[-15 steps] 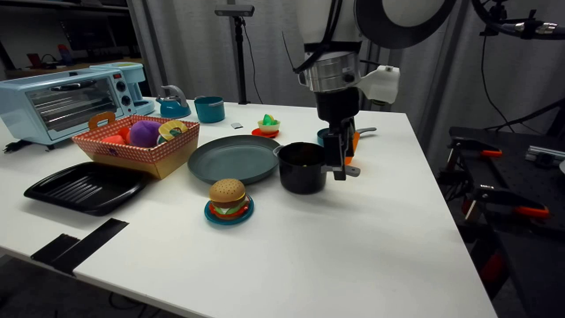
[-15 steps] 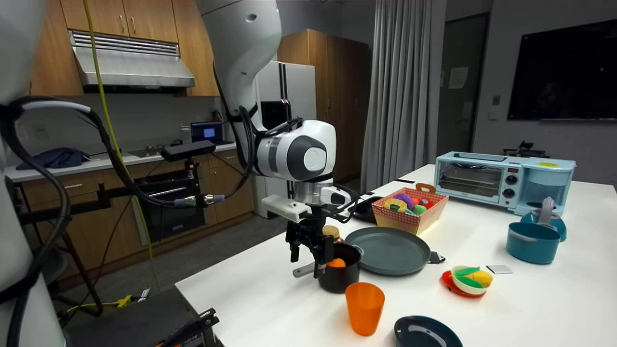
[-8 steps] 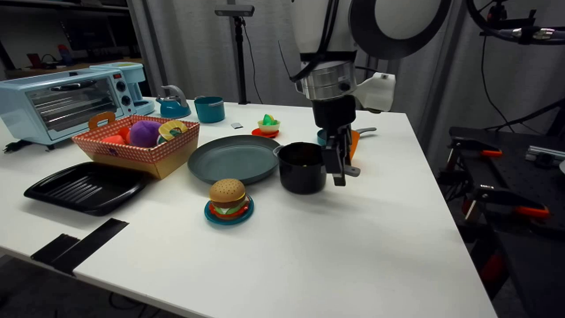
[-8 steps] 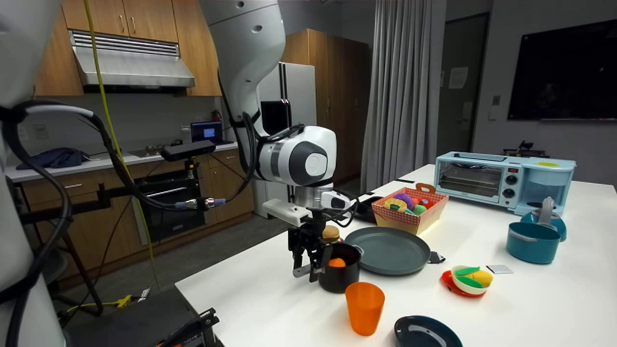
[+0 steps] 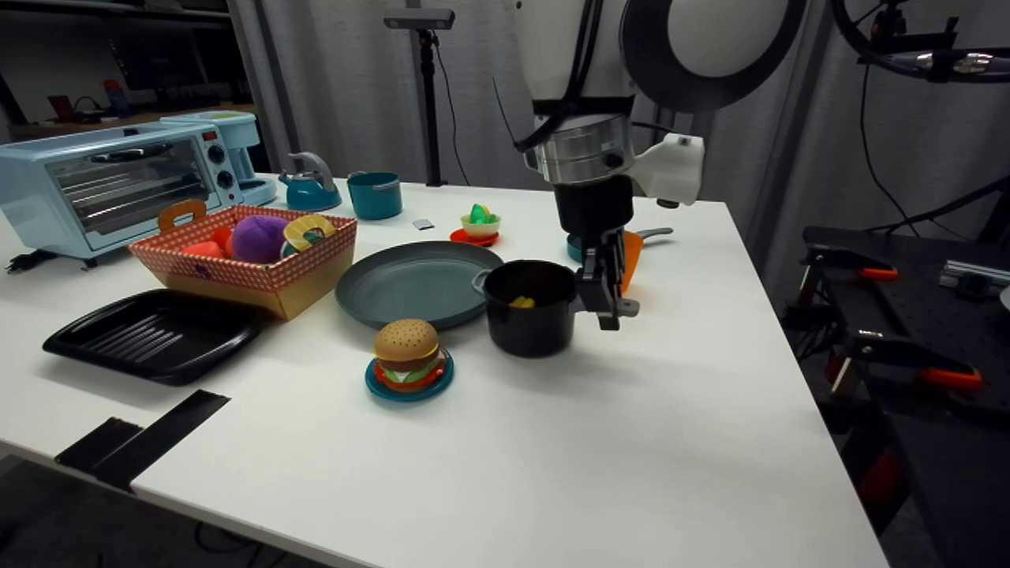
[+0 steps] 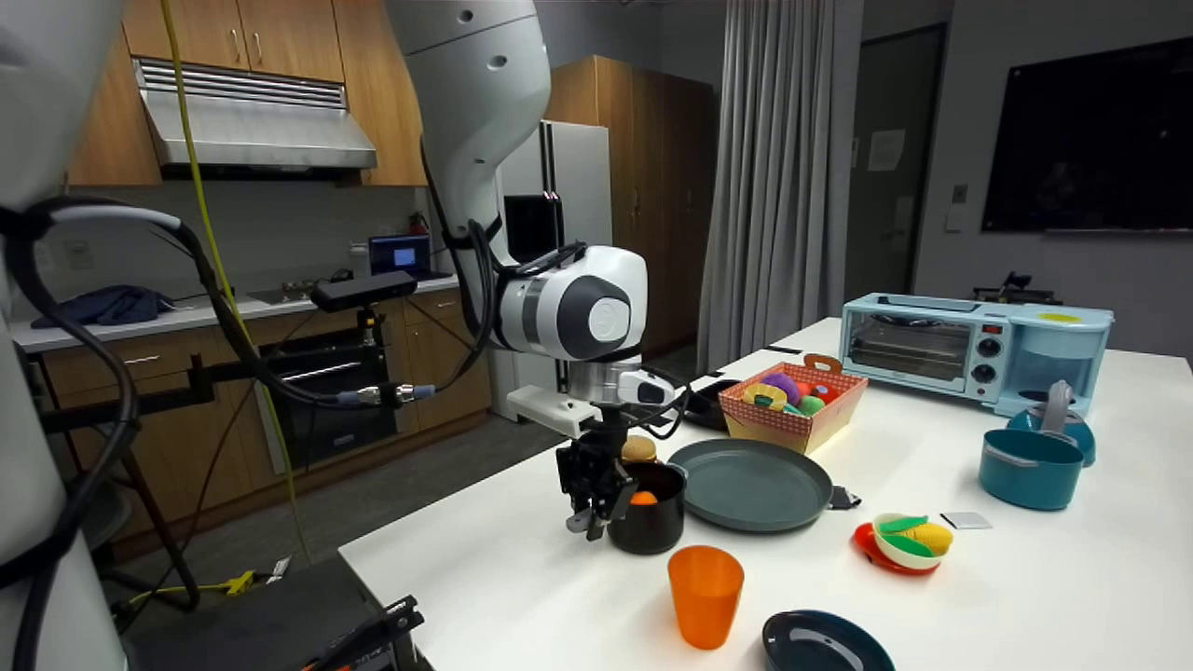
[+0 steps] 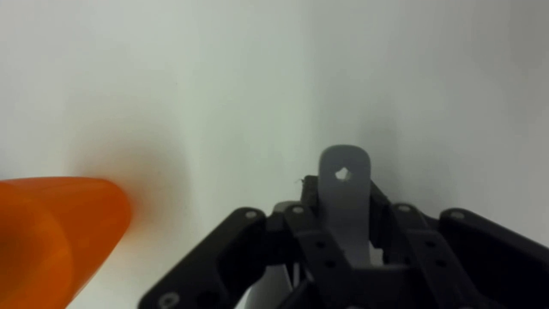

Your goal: Pour the contents from the black pot onto the gray plate

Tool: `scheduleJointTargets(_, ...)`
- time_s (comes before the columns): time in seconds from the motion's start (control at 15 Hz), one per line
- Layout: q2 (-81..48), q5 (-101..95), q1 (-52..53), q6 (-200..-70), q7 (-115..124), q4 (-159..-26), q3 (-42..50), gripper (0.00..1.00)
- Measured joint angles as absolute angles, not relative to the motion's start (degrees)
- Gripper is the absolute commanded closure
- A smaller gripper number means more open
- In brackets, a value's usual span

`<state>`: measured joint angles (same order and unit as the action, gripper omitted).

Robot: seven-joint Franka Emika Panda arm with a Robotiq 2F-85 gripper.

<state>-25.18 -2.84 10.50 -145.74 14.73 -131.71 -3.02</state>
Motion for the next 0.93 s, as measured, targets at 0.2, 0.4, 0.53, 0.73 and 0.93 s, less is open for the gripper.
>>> scheduleJointTargets(0.2,-25.17,-2.84,10.51,-145.74,14.73,-131.66,-3.02,0.93)
scheduleJointTargets(0.4,-24.76,-2.82,10.51,-145.74,14.88,-131.64,-3.02,0.93)
scheduleJointTargets(0.53,-24.01,-2.63,10.51,-145.74,15.44,-131.69,-3.11,0.93)
scheduleJointTargets(0.73,-21.68,-2.04,10.56,-145.73,16.63,-132.34,-3.42,0.93)
scheduleJointTargets(0.93,-18.32,-1.67,10.56,-145.73,18.28,-133.96,-3.35,0.93)
